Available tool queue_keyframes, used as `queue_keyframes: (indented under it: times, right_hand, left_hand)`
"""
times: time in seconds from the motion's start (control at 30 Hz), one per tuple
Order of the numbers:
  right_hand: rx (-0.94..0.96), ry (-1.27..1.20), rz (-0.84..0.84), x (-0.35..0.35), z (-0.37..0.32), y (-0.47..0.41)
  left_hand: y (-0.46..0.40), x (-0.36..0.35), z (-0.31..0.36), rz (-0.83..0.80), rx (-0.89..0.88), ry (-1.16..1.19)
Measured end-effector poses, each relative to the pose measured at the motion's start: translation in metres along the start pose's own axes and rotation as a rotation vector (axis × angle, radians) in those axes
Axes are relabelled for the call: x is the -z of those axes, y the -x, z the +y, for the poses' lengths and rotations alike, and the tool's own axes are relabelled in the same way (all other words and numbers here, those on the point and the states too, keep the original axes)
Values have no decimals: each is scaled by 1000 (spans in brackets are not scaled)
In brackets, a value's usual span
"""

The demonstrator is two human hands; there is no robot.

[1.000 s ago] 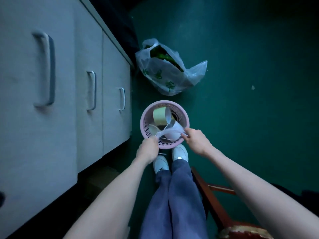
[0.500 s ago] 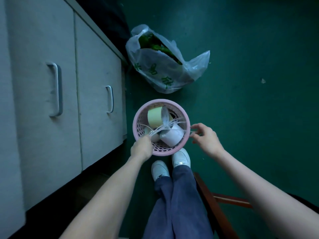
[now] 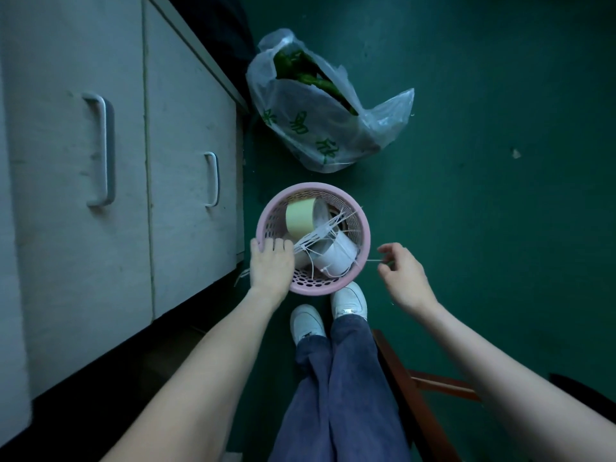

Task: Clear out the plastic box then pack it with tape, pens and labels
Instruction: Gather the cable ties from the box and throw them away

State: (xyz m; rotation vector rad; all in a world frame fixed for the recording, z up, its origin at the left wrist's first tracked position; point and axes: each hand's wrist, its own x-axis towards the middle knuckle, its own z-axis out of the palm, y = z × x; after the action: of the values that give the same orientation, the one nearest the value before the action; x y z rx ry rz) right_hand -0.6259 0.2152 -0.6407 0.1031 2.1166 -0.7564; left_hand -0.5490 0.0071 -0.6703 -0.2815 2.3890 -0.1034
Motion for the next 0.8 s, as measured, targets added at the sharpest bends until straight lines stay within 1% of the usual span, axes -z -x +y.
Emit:
queue_keyframes:
  times: [0.1, 0.17, 0.23, 0.4, 0.5, 0.63, 0.7, 0.8]
  right_hand:
    - [-15, 109, 22, -2, 6, 3]
    - [2, 192, 26, -4, 6, 6]
    - [34, 218, 0, -5, 4, 8]
    - [99, 120, -54, -7, -2, 12]
    - [148, 21, -38, -8, -10, 15]
    - [162, -105, 14, -6, -20, 21]
    - [170, -131, 19, -4, -26, 27]
    - [182, -147, 14, 4, -37, 40]
  left_hand:
    - [0, -5, 4, 43, -55, -8]
    - [0, -9, 6, 65, -22, 31]
    - [-1, -13, 7, 72, 23, 66]
    - [2, -16, 5, 68, 102, 159]
    - [6, -15, 4, 43, 119, 207]
    - [17, -11, 3, 50, 174, 312]
    - [25, -6, 4, 40, 161, 357]
    - [41, 6, 3, -22, 139, 403]
